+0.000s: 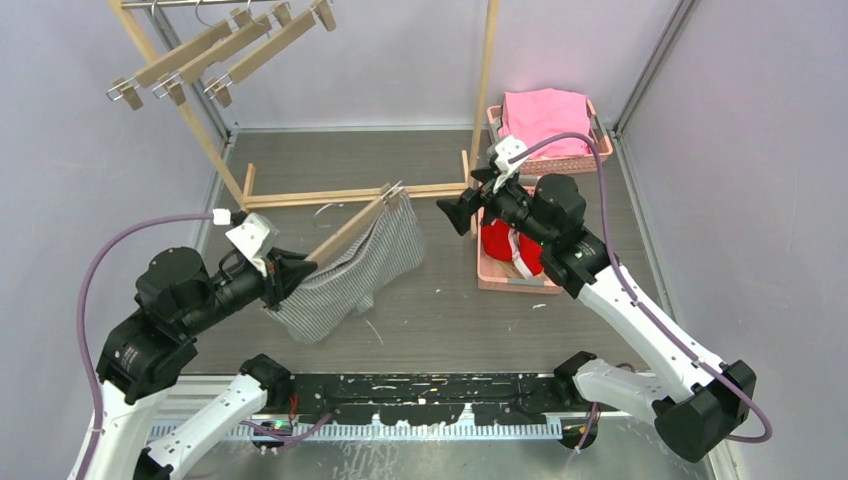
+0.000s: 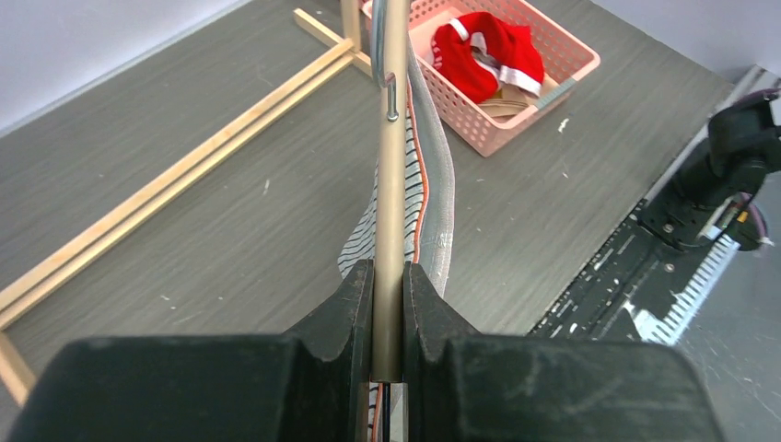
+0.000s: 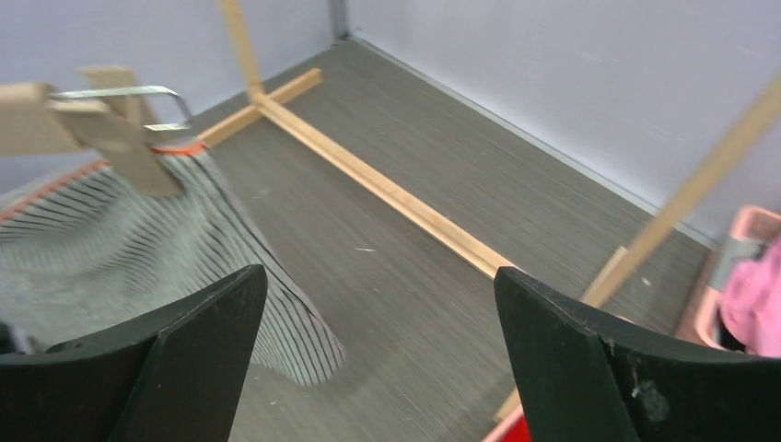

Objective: Remove the underwear clipped to the hanger

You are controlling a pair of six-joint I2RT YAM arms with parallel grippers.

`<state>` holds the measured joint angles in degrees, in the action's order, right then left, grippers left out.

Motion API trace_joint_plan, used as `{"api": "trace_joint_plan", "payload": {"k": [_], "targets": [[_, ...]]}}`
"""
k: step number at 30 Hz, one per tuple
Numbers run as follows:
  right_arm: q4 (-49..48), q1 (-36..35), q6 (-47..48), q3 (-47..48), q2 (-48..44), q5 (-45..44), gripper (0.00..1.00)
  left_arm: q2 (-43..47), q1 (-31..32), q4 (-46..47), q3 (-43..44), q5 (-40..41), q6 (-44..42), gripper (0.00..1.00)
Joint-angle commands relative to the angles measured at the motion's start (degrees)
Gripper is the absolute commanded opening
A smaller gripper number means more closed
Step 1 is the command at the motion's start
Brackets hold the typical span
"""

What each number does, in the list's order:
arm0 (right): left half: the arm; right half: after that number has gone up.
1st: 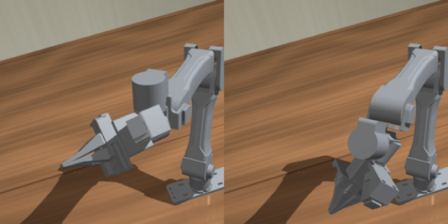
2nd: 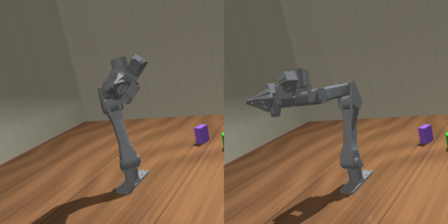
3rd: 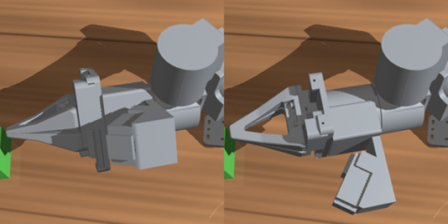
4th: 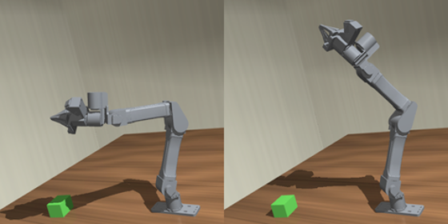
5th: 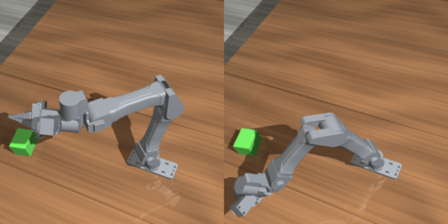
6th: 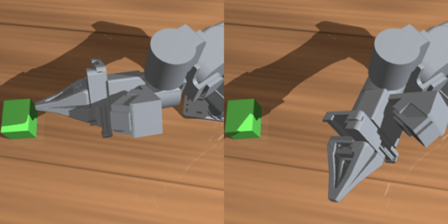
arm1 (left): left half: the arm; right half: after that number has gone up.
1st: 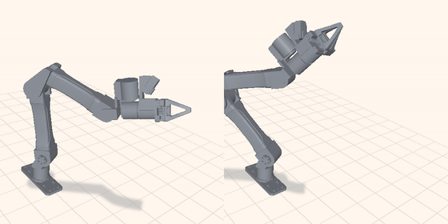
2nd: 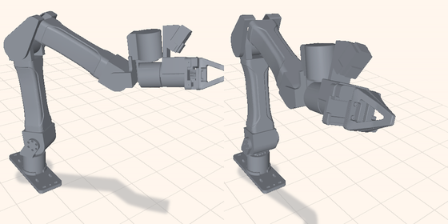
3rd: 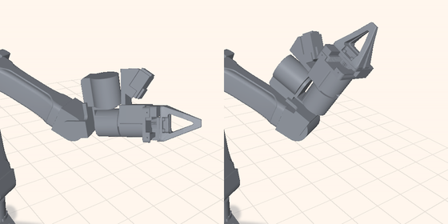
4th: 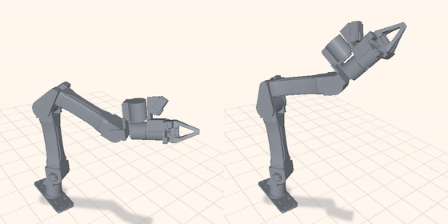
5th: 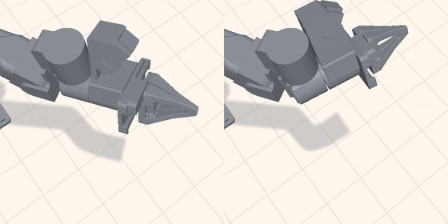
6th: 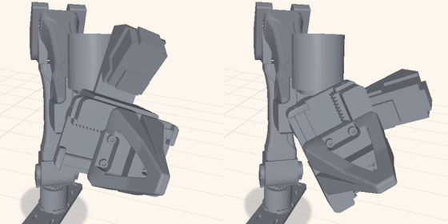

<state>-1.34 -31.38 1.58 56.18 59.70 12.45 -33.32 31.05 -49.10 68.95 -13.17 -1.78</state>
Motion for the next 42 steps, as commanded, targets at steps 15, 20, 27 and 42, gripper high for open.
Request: {"api": "trace_joint_plan", "payload": {"k": [15, 20, 27, 42], "targets": [[-1.2, -0.1, 3.7, 10.5, 1.3, 38.6, 1.00, 3.3, -0.2, 6.5, -2.6, -10.9, 2.6, 0.00], [-1.4, -0.1, 3.7, 12.8, 4.9, 43.6, 1.00, 2.0, -0.2, 8.9, -2.9, -13.1, 2.7, 0.00], [-4.2, -0.1, 1.3, 14.3, 9.1, 46.3, 0.98, 1.3, -0.2, 10.1, -2.9, -14.1, 2.8, 0.00], [-11.9, 0.0, -5.0, 13.5, 11.5, 51.2, 0.58, 0.2, -0.2, 12.8, -4.9, -12.7, 3.5, 0.00]]}}
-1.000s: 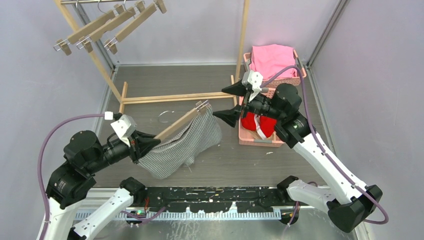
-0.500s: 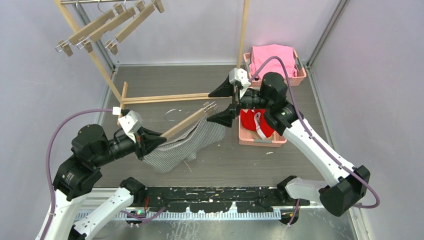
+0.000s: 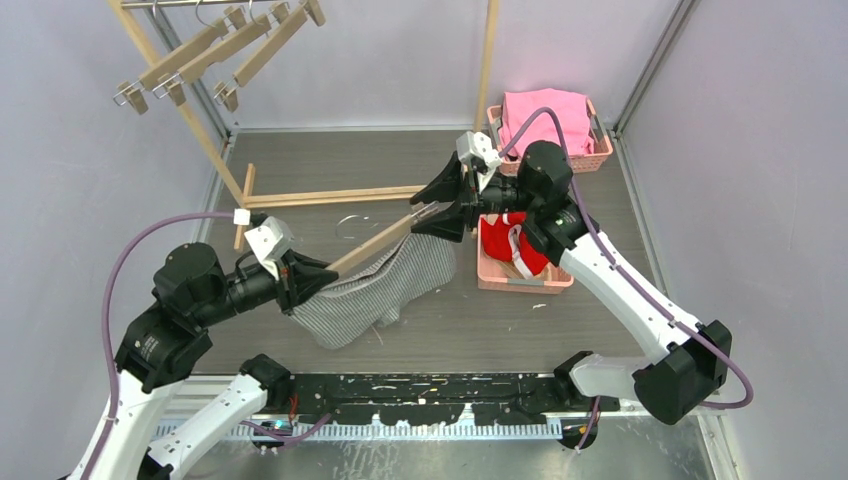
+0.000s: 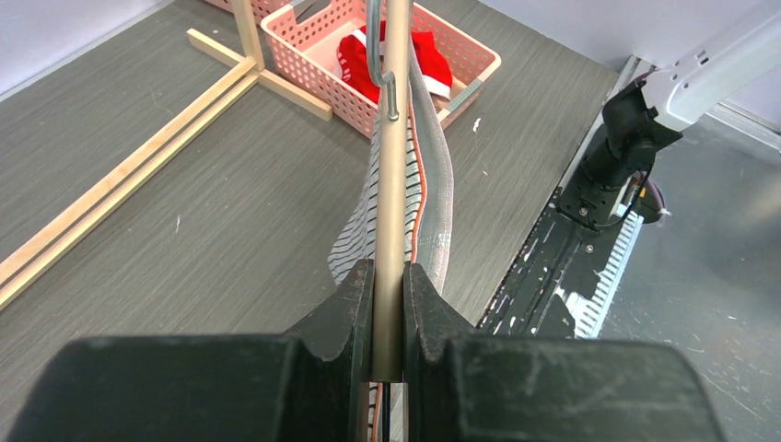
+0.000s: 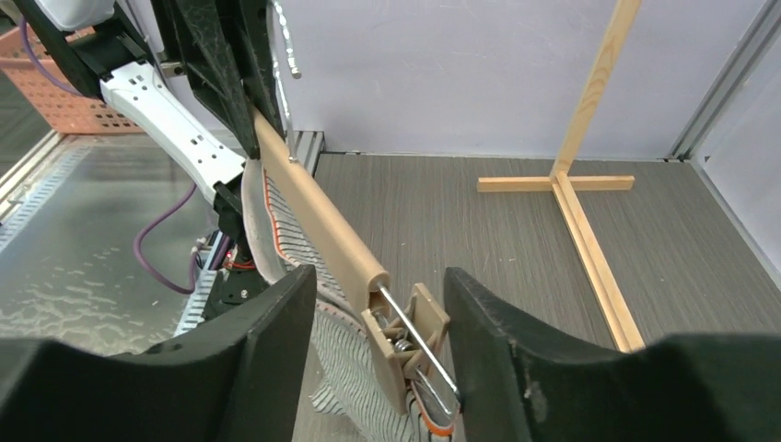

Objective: Remove the underwear clipped to the hanger

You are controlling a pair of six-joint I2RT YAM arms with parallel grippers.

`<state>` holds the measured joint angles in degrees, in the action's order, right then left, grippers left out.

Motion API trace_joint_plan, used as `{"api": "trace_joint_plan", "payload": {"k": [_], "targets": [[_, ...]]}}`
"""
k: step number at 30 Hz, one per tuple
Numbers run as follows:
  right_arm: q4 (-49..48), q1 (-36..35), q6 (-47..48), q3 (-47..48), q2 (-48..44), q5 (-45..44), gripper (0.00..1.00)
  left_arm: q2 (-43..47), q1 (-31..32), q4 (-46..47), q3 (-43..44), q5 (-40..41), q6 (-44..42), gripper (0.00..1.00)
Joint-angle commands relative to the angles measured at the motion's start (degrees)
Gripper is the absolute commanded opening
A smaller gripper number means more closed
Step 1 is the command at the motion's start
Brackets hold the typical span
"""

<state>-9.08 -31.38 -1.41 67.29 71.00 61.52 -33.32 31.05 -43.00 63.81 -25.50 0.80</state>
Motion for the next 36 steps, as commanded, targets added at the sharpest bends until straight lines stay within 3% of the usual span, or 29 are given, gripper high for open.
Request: {"api": "trace_joint_plan", "payload": {"k": [1, 11, 12, 14, 20, 31, 32, 34, 36], "targets": [[-4.1, 0.0, -2.1, 2.2, 0.2, 2.2, 0.56, 0.3, -0.2, 6.8, 0.2, -0.1, 1.0, 0.00], [-4.4, -0.1, -1.7, 0.7, 0.2, 2.7, 0.49, 0.2, -0.2, 8.0, 0.2, 0.8, 1.2, 0.00], [-4.4, 0.0, -1.6, 0.7, 0.1, 2.8, 0.51, 0.2, -0.2, 8.1, 0.3, 0.9, 1.2, 0.00], [-4.1, 0.0, -1.6, 0.8, 0.0, 2.6, 0.67, 0.2, -0.2, 8.1, 0.3, 1.0, 1.1, 0.00], [-3.3, 0.3, -1.1, 0.8, -0.1, 2.7, 0.68, 0.1, -0.2, 7.6, 1.1, 1.5, 0.6, 0.00], [-2.6, 0.3, -0.8, 1.2, 0.4, 4.9, 0.37, -1.2, -0.2, 7.0, 3.6, 2.1, -0.8, 0.00], [-2.4, 0.3, -0.7, 1.3, 0.4, 5.1, 0.33, -1.6, -0.2, 6.7, 4.3, 2.4, -1.3, 0.00], [-2.1, 0.4, -0.3, 1.3, 0.2, 5.3, 0.09, -2.4, -0.2, 6.3, 5.6, 2.6, -1.9, 0.00], [-2.0, 0.4, 0.1, 1.1, 0.0, 4.6, 0.01, -3.1, -0.2, 6.1, 6.4, 2.1, -2.3, 0.00]]}}
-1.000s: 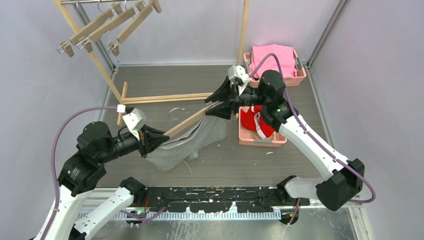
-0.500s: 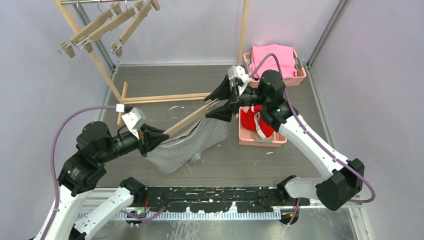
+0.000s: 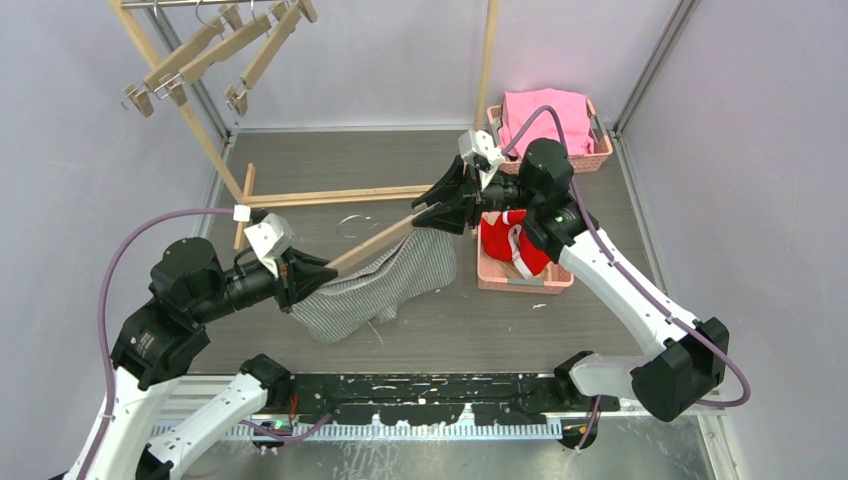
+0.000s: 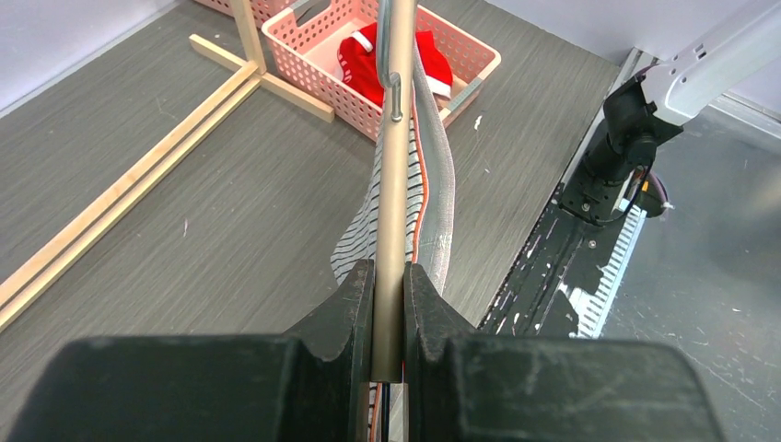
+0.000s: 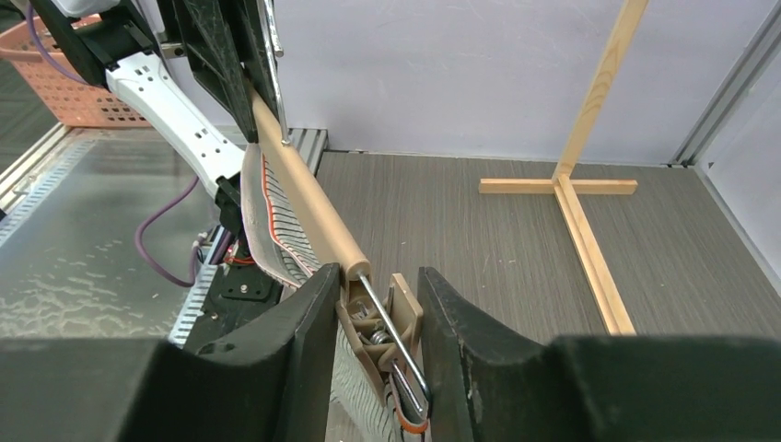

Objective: Remove the underwear clipped to the hanger

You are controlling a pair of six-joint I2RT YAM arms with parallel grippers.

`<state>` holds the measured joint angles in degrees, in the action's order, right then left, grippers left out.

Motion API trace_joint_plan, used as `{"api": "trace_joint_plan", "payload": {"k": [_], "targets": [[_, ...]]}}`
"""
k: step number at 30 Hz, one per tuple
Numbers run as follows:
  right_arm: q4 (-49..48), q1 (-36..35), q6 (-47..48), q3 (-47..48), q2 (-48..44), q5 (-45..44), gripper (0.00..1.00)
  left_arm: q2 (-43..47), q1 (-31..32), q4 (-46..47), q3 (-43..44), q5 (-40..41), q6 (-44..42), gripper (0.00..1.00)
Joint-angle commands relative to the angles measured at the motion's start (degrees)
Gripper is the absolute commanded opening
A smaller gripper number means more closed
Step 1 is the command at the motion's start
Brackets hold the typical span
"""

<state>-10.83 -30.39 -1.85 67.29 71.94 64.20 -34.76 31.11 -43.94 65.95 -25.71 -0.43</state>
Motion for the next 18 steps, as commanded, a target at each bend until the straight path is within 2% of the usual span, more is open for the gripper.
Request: {"api": "trace_joint_plan", "payload": {"k": [1, 4, 5, 6, 7, 9, 13, 18], "targets": [[-0.2, -0.5, 0.9, 0.9, -1.2, 1.9, 0.01, -1.9, -0.3, 7.0, 4.5, 2.1, -1.1, 0.00], [-0.2, -0.5, 1.2, 0.8, -2.1, 1.2, 0.01, -2.5, -0.3, 7.2, 4.9, 1.6, -1.7, 0.00], [-0.2, -0.5, 1.2, 1.0, -2.2, 1.1, 0.05, -2.8, -0.3, 7.1, 5.1, 1.2, -2.0, 0.00], [0.0, -0.4, 1.0, 1.5, -2.2, 0.9, 0.35, -3.2, -0.3, 7.0, 5.5, 0.6, -2.4, 0.00], [0.2, -0.2, 1.0, 2.0, -2.1, 0.9, 0.55, -3.8, -0.2, 7.0, 6.1, -0.4, -2.8, 0.00], [1.0, 0.0, 1.3, 3.5, -1.6, 2.3, 0.65, -5.2, -0.3, 6.4, 7.6, -2.7, -3.4, 0.00], [3.1, 0.5, 1.1, 7.8, 0.3, 5.0, 0.71, -7.1, -0.3, 4.7, 9.7, -5.0, -4.1, 0.00], [3.2, 0.7, 0.8, 8.7, 1.1, 6.3, 0.67, -7.7, -0.3, 3.2, 10.8, -5.2, -4.7, 0.00]]}}
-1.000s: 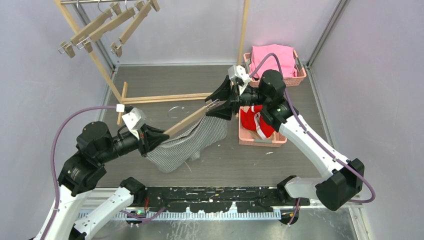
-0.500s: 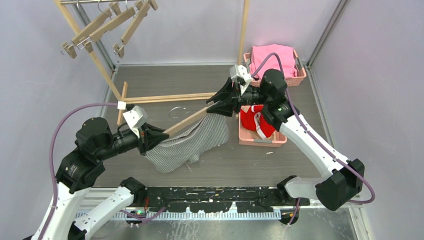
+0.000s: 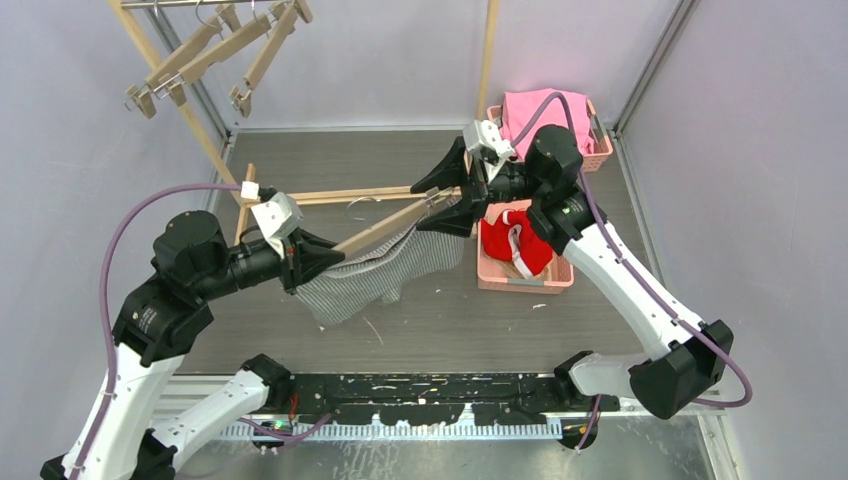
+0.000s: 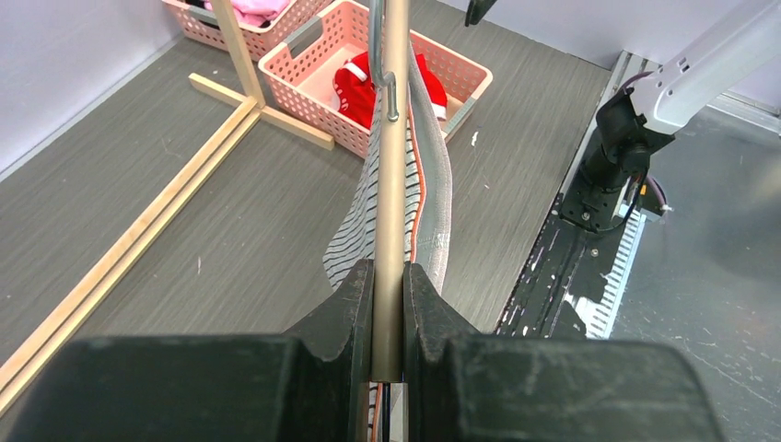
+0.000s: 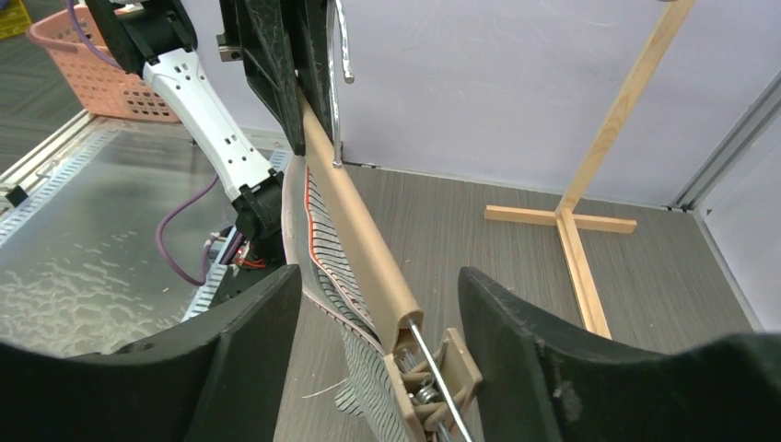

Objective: Remove the underwear clipped to the hanger

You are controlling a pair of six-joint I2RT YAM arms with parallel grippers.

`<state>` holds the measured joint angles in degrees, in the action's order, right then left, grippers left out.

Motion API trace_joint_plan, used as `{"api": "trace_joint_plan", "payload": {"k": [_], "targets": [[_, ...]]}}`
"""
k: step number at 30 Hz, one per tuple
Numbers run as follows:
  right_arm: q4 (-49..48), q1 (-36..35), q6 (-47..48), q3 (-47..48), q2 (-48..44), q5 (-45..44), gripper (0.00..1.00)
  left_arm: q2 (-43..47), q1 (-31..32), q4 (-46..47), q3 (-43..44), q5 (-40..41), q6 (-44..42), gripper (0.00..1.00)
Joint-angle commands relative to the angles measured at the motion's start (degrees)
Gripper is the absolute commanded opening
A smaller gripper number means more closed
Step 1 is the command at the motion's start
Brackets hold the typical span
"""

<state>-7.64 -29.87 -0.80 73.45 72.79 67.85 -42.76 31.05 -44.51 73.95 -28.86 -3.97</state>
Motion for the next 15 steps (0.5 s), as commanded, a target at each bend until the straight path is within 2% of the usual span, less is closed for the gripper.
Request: {"api": "trace_joint_plan", "payload": {"k": [1, 8, 11, 13, 15], "targets": [[0.0, 0.2, -0.5, 2.5, 0.4, 2.9, 0.64, 0.3, -0.2, 3.7, 2.7, -1.9, -1.2, 0.00], [0.3, 0.4, -1.2, 2.1, 1.4, 3.6, 0.70, -1.0, -0.2, 2.6, 4.5, -1.5, -2.6, 0.00], [0.3, 0.5, -1.2, 2.0, 1.7, 3.6, 0.69, -1.4, -0.2, 2.3, 5.1, -1.4, -2.9, 0.00], [0.3, 0.5, -1.0, 2.0, 1.8, 3.6, 0.62, -1.4, -0.2, 2.1, 5.4, -1.4, -3.0, 0.00], [0.3, 0.6, -0.9, 2.0, 1.7, 3.7, 0.44, -1.5, -0.2, 1.9, 5.4, -1.1, -3.0, 0.00]]}}
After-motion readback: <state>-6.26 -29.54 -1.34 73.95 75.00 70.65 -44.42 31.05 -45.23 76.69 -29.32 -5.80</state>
